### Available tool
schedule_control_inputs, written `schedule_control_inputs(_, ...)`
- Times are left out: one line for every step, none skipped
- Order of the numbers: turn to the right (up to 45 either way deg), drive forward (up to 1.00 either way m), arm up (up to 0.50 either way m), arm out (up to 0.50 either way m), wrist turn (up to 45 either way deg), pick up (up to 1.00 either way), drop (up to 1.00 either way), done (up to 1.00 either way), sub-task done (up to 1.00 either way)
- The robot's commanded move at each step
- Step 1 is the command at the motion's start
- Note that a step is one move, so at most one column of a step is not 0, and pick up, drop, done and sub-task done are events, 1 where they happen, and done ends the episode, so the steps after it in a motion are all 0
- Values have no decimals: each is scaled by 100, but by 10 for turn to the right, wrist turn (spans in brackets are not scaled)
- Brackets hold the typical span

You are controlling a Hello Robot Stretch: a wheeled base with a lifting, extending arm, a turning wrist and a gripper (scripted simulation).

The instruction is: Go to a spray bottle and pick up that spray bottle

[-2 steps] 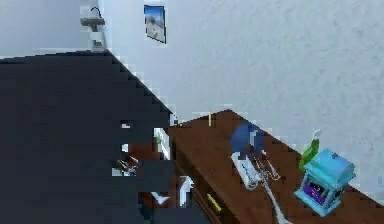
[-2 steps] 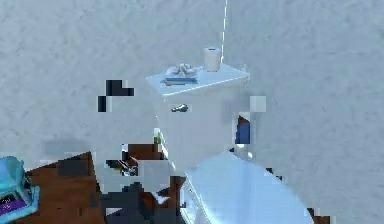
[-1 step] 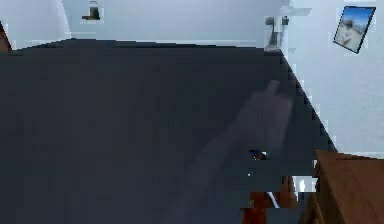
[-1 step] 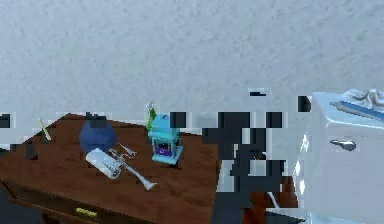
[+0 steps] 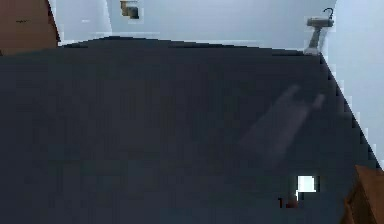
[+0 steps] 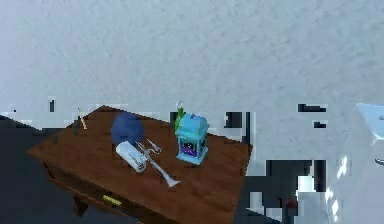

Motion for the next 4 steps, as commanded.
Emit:
schedule_control_inputs(450,0,0,0,0,0,0,0,0)
schedule_control_inputs(450,0,0,0,0,0,0,0,0)
schedule_control_inputs(420,0,0,0,0,0,0,0,0)
schedule_control_inputs(0,30,0,0,0,0,0,0,0)
